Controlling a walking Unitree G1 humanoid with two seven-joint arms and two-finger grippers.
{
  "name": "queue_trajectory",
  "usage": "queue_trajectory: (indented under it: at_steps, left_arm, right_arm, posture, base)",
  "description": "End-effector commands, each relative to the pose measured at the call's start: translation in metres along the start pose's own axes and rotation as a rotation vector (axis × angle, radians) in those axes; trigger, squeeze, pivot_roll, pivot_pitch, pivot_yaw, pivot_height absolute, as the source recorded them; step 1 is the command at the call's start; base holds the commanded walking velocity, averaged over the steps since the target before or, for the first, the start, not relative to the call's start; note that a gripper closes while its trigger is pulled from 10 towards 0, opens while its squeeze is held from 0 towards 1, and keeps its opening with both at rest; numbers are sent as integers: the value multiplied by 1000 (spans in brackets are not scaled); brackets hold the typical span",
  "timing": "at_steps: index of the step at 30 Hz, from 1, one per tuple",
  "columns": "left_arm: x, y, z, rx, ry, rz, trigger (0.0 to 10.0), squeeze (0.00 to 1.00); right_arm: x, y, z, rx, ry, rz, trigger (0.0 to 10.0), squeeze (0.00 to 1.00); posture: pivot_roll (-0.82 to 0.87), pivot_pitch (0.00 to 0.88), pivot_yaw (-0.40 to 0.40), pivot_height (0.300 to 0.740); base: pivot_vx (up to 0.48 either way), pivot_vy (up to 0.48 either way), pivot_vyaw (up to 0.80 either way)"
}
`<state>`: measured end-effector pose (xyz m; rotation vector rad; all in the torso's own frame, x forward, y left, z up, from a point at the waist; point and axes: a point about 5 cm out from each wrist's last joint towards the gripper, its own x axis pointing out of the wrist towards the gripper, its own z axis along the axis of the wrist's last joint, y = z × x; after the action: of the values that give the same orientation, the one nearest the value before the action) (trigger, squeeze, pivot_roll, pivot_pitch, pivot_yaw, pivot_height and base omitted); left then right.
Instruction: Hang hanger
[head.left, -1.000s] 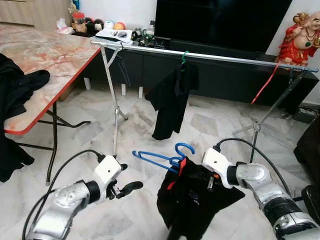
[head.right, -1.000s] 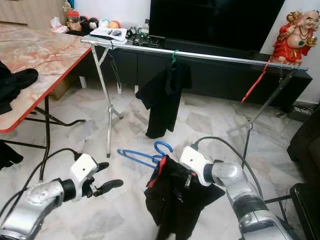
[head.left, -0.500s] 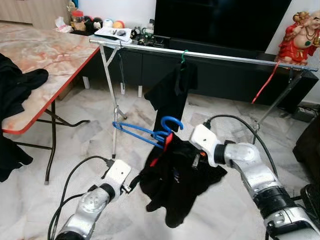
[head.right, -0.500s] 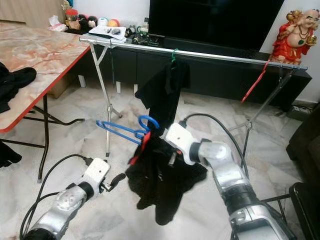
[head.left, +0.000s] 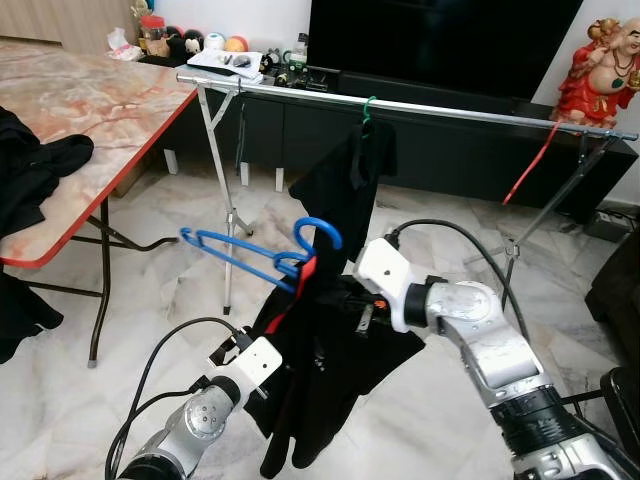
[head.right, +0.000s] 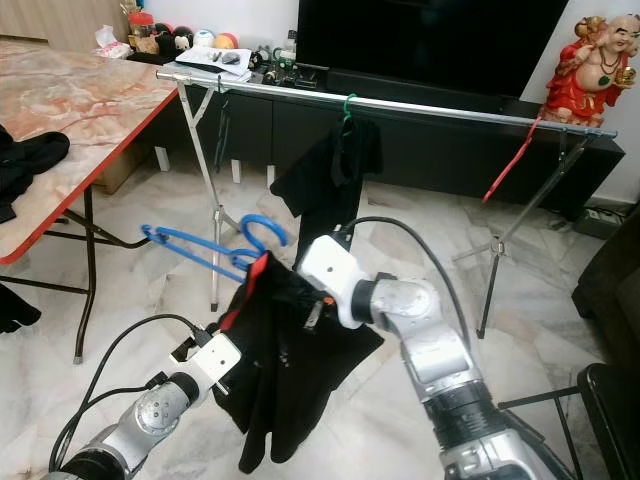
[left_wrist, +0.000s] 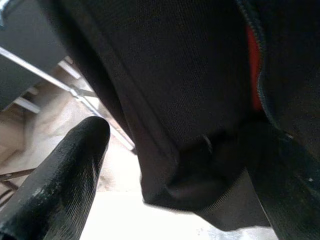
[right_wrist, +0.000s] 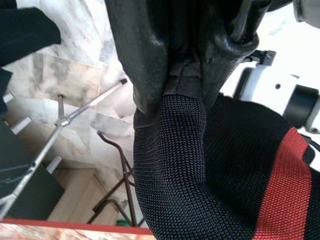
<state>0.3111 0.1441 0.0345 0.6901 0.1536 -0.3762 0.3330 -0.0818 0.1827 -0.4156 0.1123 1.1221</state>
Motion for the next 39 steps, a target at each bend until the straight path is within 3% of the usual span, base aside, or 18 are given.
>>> queue_trajectory:
  at_steps: [1, 8, 12, 16, 20, 34, 35, 36, 37, 39]
  left_arm:
    - [2, -1, 3, 35, -20, 11, 10000, 0]
    - [4, -2, 2, 144, -14, 17, 10000, 0]
    - [3, -3, 0, 165, -9, 18, 10000, 0]
    - [0, 1, -9, 246, 36, 48, 10000, 0]
    - [0, 3, -14, 268, 74, 72, 10000, 0]
    - [0, 5, -17, 168, 121, 181, 10000, 0]
    - [0, 5, -17, 166, 121, 182, 5686, 0]
    - [0, 5, -17, 167, 122, 184, 4000, 0]
    - [0, 5, -17, 166, 123, 185, 196, 0]
    - [0, 5, -17, 155, 127, 190, 0, 0]
  right_arm:
    - [-2, 2, 11, -15, -41, -5, 0, 0]
    - [-4, 5, 15, -14, -36, 1, 0, 0]
    - [-5, 6, 16, -15, -34, -1, 0, 0]
    - [-4, 8, 19, -13, -39, 4, 0, 0]
    - [-4, 10, 20, -14, -42, 8, 0, 0]
    - [-4, 12, 24, -16, -47, 14, 0, 0]
    - [-4, 12, 24, -15, -48, 14, 0, 0]
    - [-4, 12, 24, -15, -48, 15, 0, 0]
    - [-4, 12, 24, -14, -48, 16, 0, 0]
    - [-3, 12, 25, -13, -48, 17, 0, 0]
  posture:
    - [66, 87, -104, 740]
    - [66, 84, -105, 740]
    - [65, 80, -103, 740]
    - [65, 75, -101, 740]
    - [64, 71, -101, 740]
    - [55, 72, -104, 740]
    - [55, 72, -104, 740]
    - [55, 72, -104, 740]
    - [55, 72, -104, 740]
    - [55, 75, -104, 740]
  base:
    - [0, 0, 0]
    - [0, 0, 0]
    - [0, 0, 0]
    - [0, 0, 0]
    - [0, 0, 0]
    - [0, 0, 0]
    - [0, 0, 0]
    - [0, 0, 0]
    - [0, 0, 0]
    - [0, 0, 0]
